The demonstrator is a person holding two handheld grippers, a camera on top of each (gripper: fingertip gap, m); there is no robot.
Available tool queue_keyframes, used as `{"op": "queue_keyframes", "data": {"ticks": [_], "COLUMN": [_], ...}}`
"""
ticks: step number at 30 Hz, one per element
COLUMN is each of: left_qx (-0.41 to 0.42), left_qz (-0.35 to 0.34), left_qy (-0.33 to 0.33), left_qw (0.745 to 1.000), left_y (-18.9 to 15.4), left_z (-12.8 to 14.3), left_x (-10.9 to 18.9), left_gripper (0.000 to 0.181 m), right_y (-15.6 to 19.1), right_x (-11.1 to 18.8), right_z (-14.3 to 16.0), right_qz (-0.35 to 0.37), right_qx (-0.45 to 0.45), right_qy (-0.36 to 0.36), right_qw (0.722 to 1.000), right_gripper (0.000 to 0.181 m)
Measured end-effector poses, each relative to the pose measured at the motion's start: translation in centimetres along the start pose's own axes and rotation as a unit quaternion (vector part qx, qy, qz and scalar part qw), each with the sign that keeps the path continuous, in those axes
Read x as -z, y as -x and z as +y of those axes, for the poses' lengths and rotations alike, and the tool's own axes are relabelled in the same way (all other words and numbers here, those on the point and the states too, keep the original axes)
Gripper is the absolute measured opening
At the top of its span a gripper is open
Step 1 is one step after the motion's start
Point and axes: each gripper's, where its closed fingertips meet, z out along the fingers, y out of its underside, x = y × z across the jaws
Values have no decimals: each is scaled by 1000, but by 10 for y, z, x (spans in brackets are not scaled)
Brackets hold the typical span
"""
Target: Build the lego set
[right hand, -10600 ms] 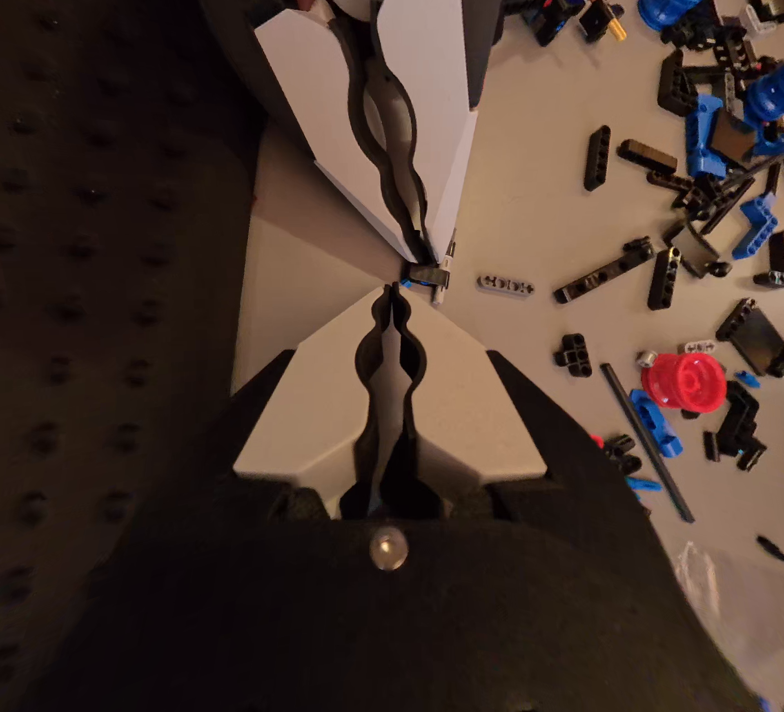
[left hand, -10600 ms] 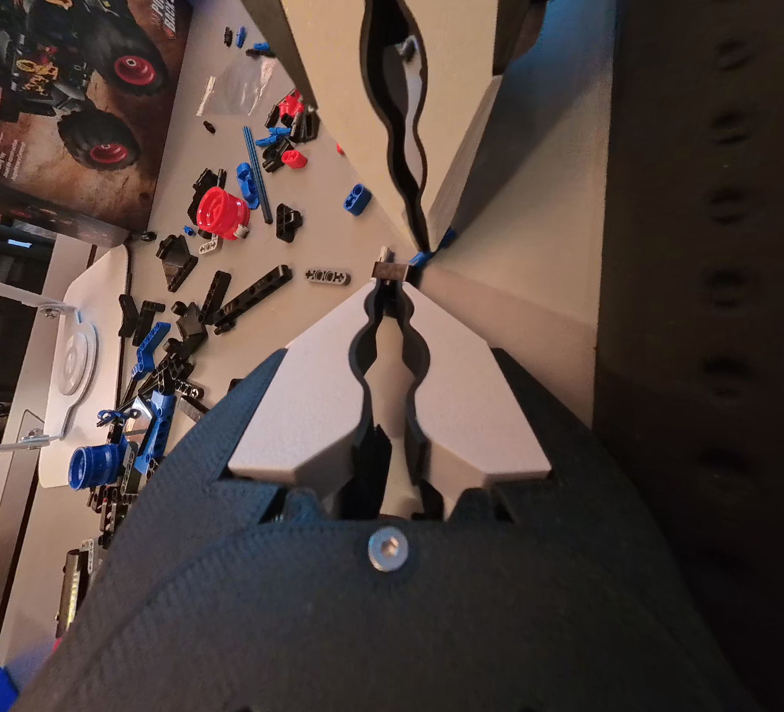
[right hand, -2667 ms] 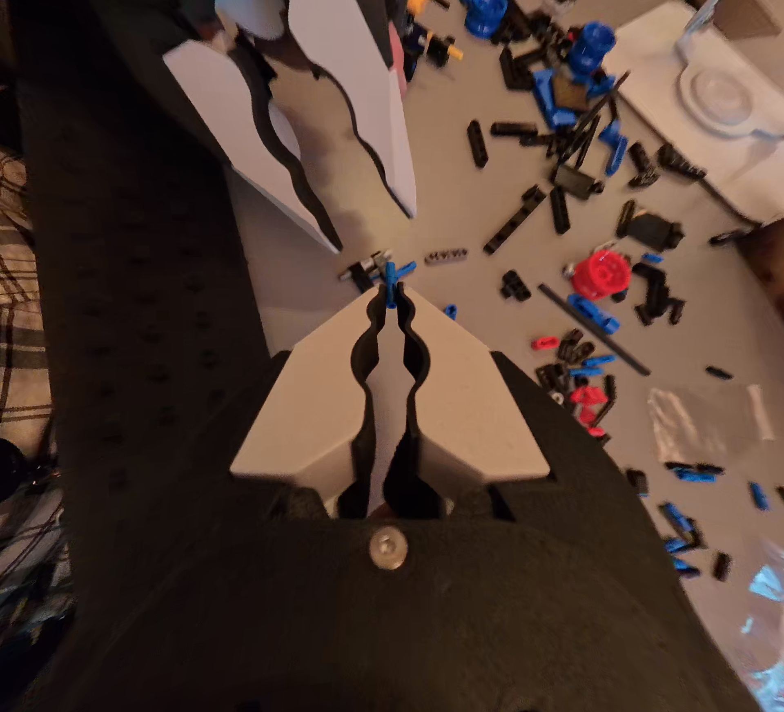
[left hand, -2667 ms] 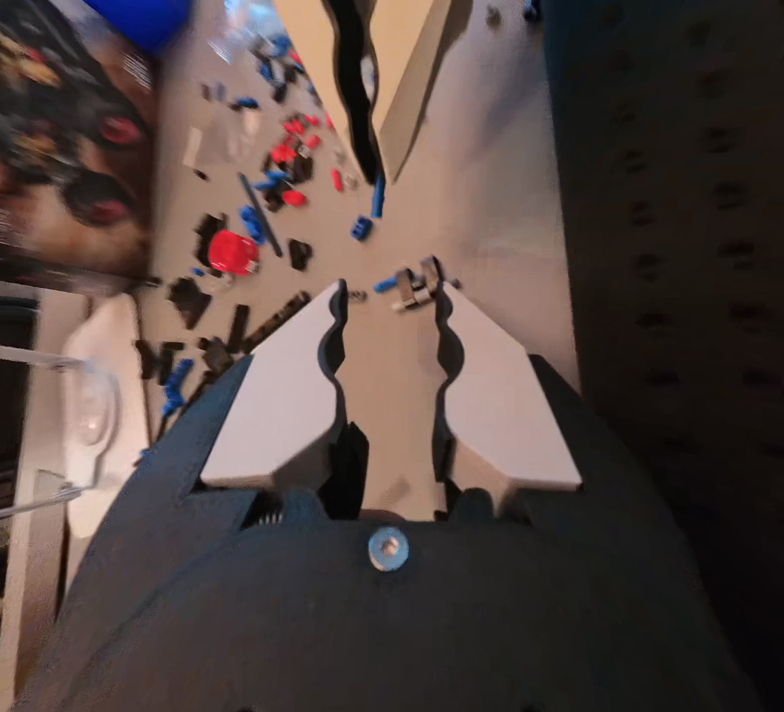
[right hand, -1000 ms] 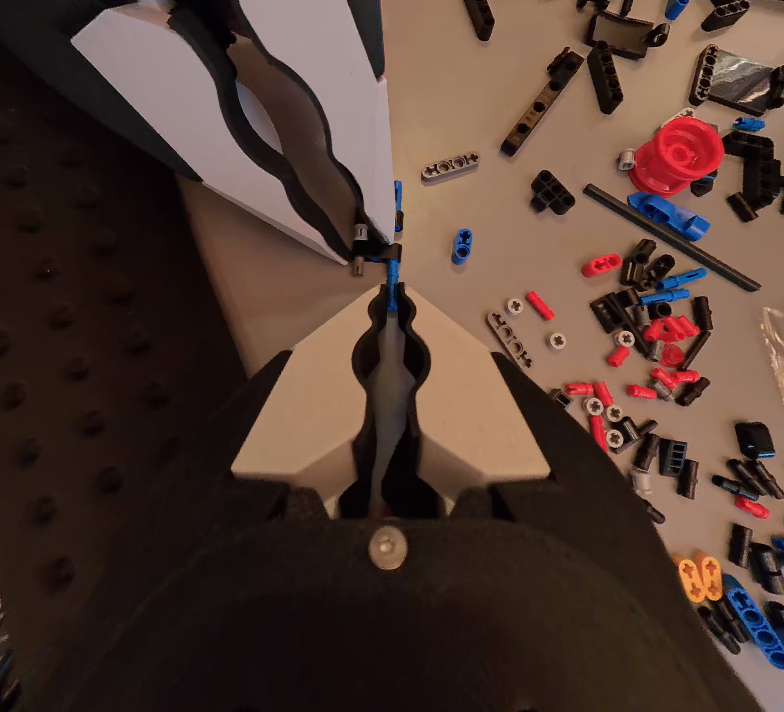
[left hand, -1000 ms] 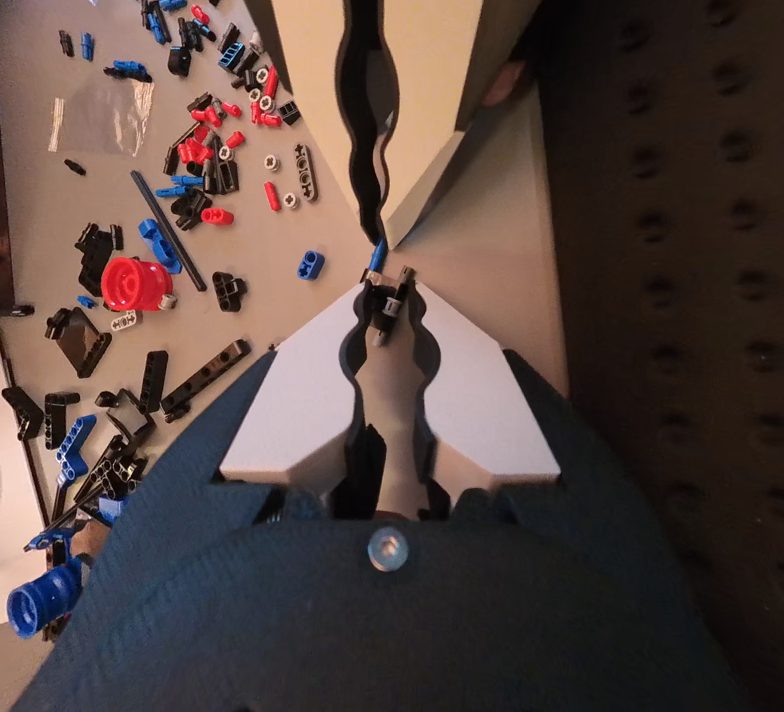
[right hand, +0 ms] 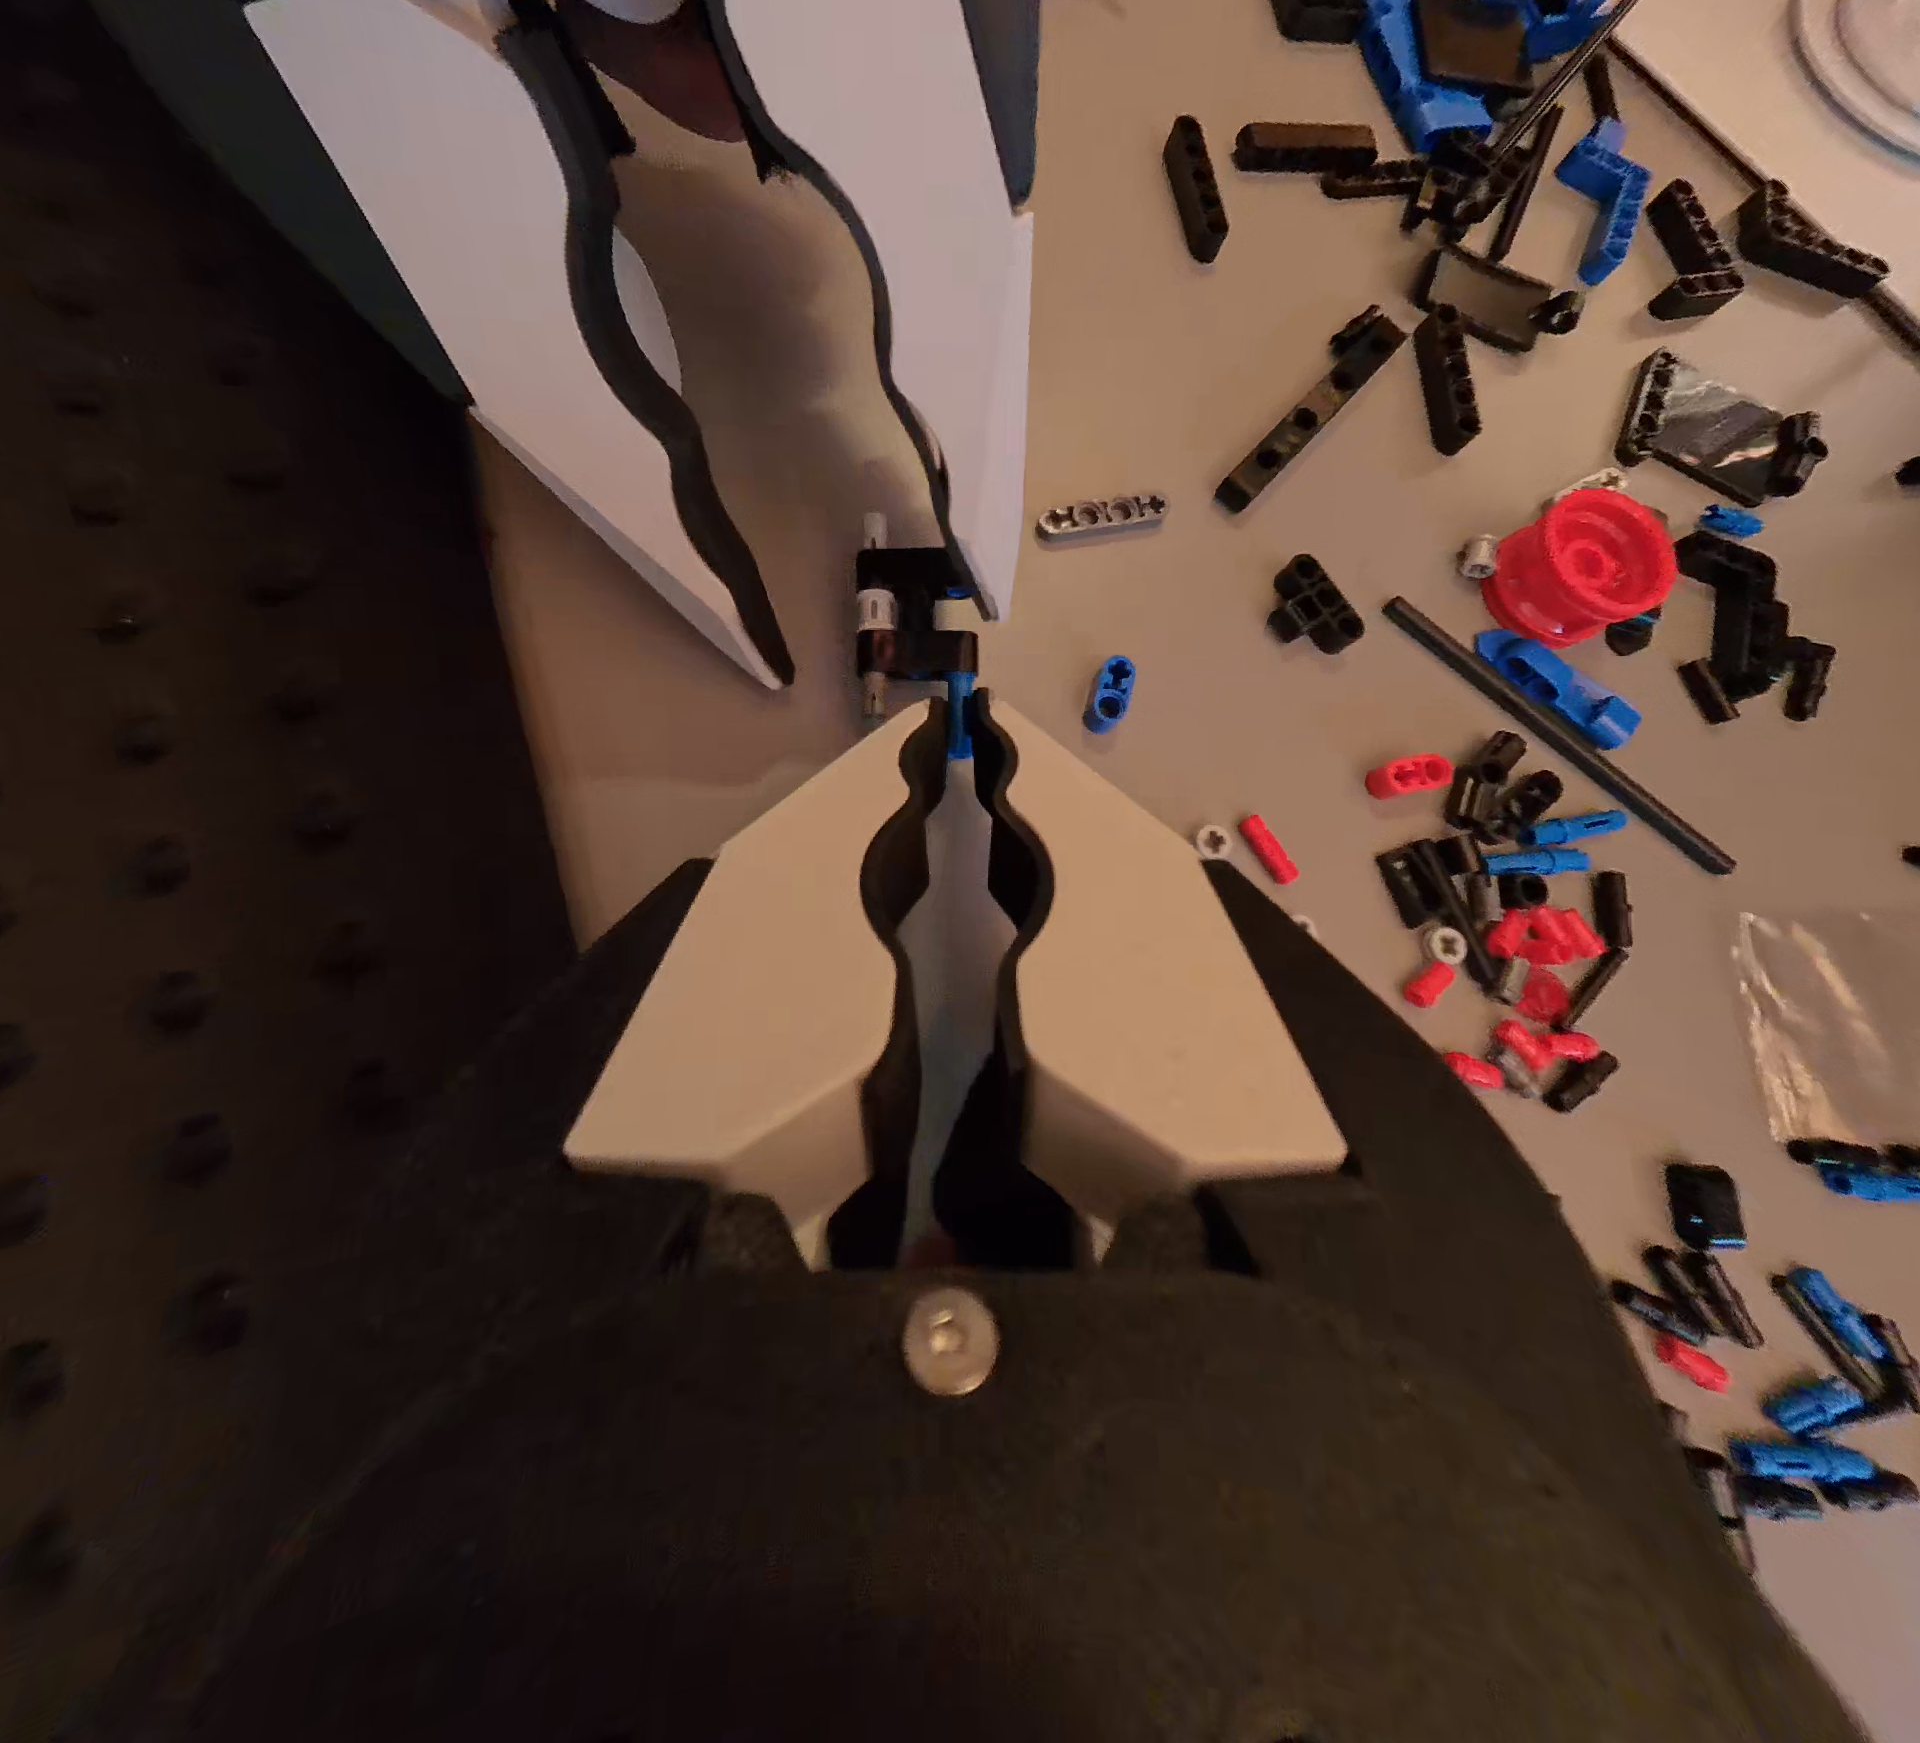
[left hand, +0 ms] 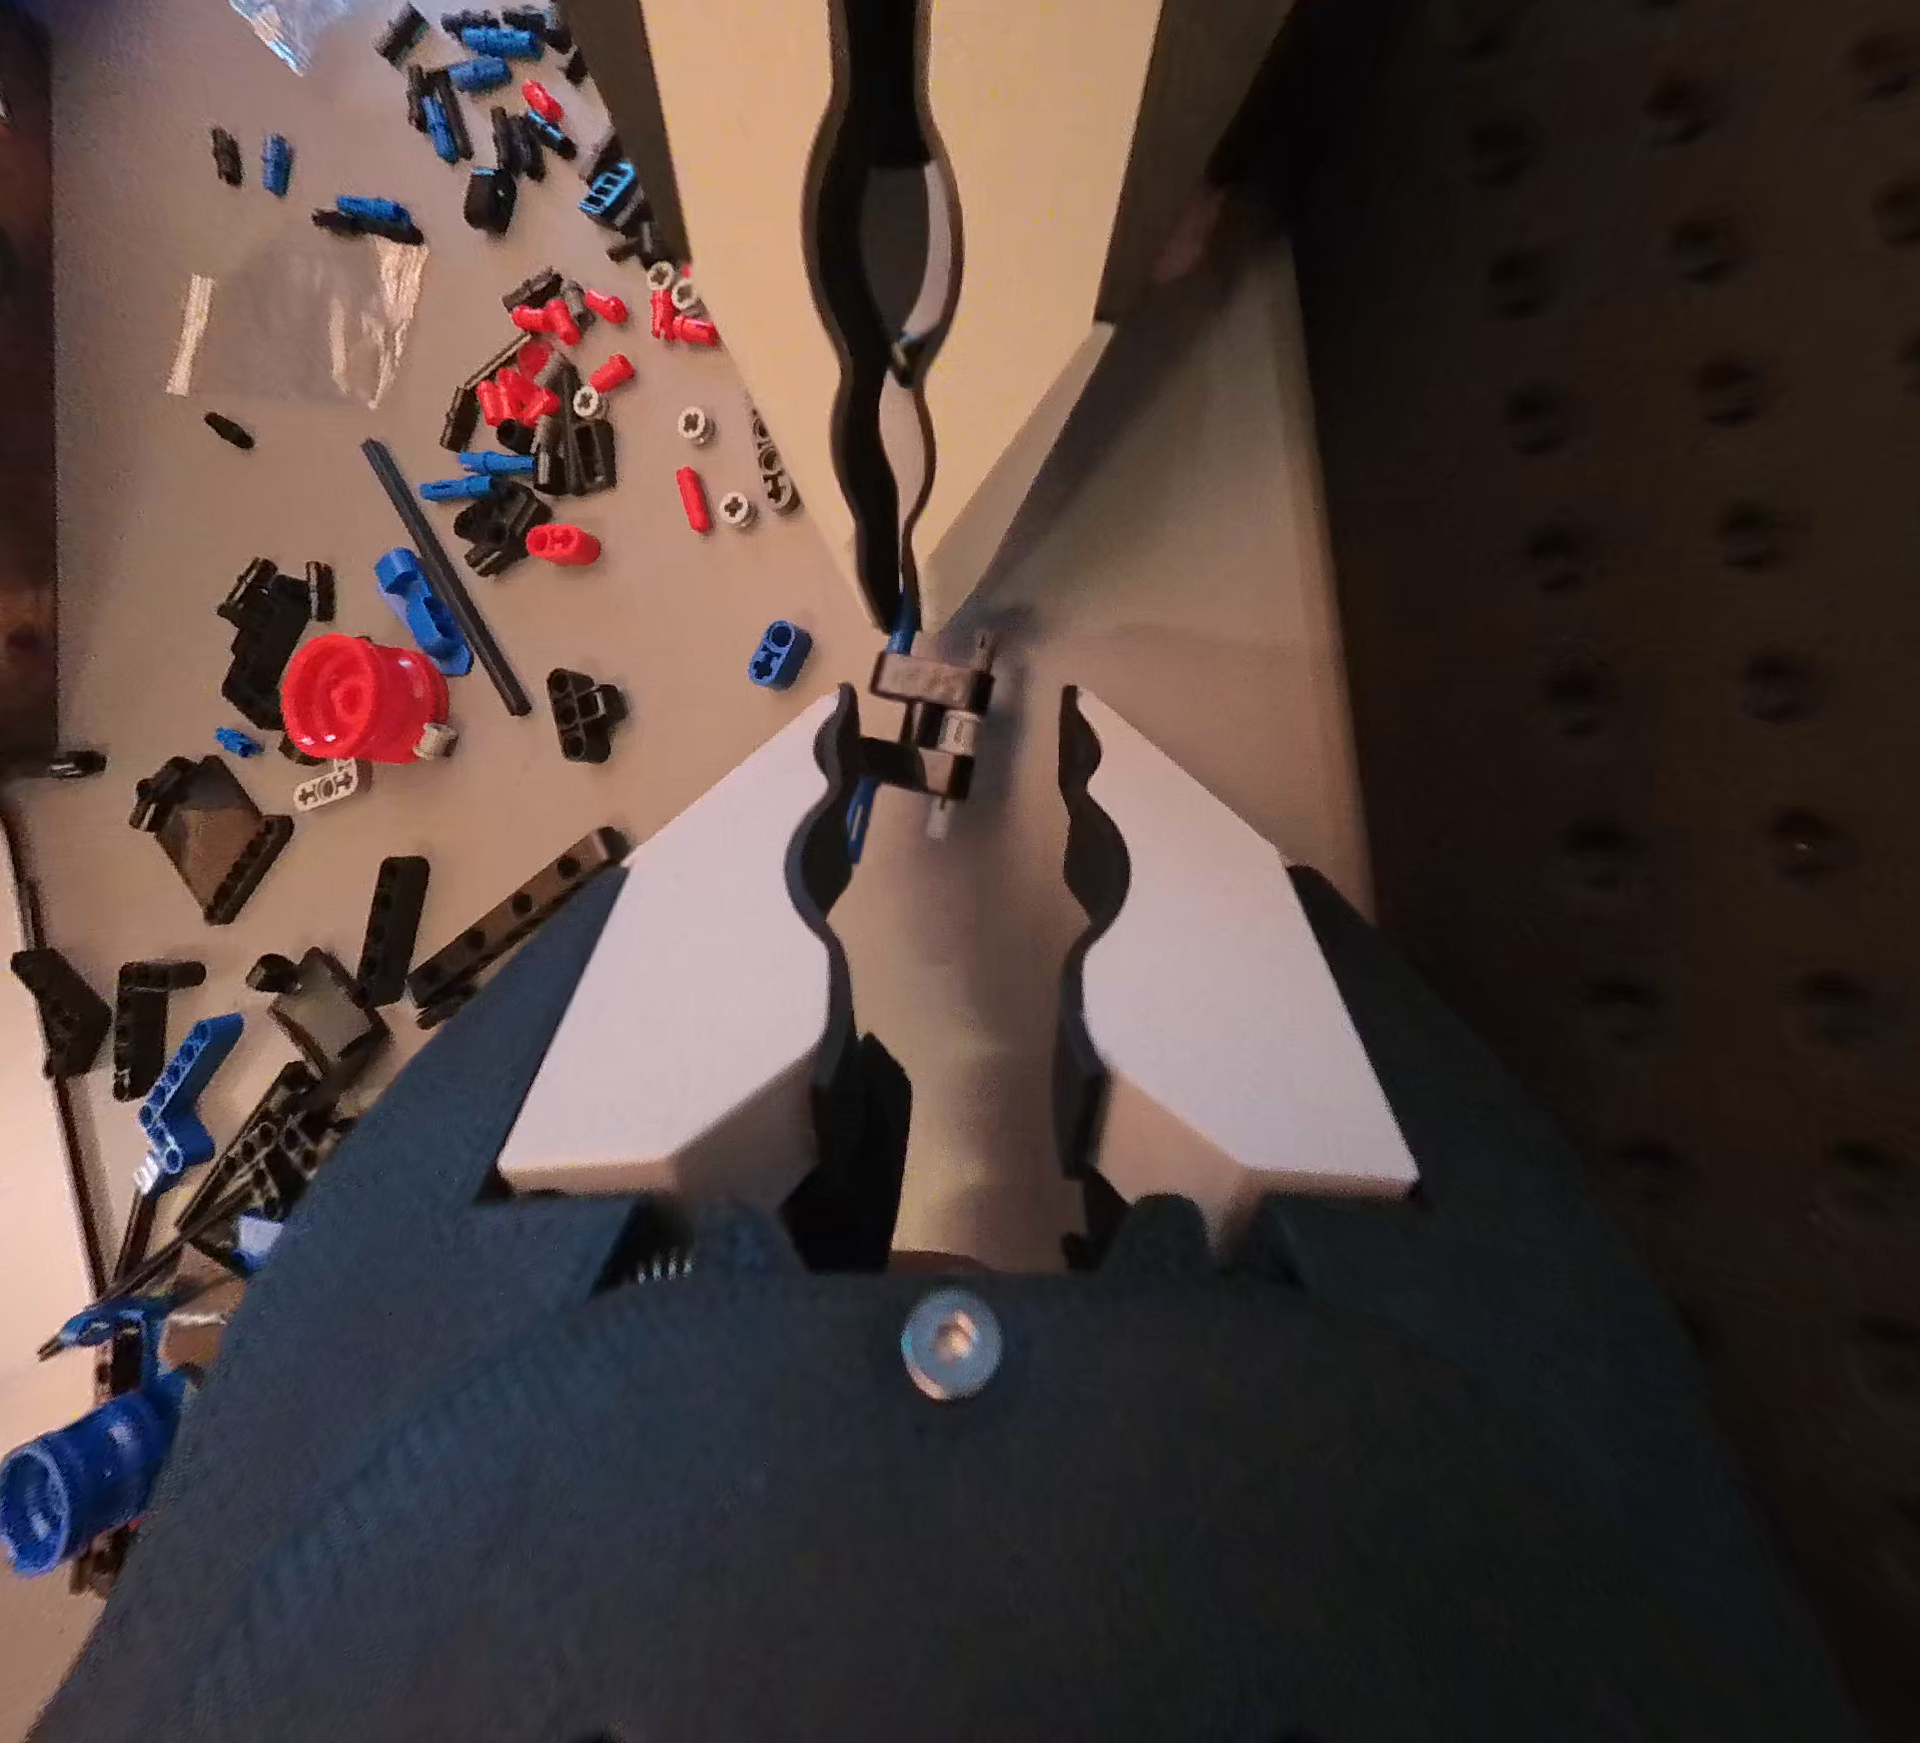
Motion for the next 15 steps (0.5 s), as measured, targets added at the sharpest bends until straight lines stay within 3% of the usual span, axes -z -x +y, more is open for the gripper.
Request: {"op": "queue_keyframes", "data": {"ticks": [8, 15], "left_qx": [-21, -58], "left_qz": [-18, -84], "left_qy": [-6, 5], "left_qw": [1000, 995], "left_y": [6, 27], "left_z": [-1, 6], "left_x": [8, 17], "left_gripper": [38, 34], "right_y": [-4, -10], "right_x": [7, 19], "right_z": [-11, -27], "right_qz": [0, -4], "right_qx": [-2, -32], "right_qy": [-18, -56], "right_qw": [1000, 998], "right_gripper": [1, 1]}}
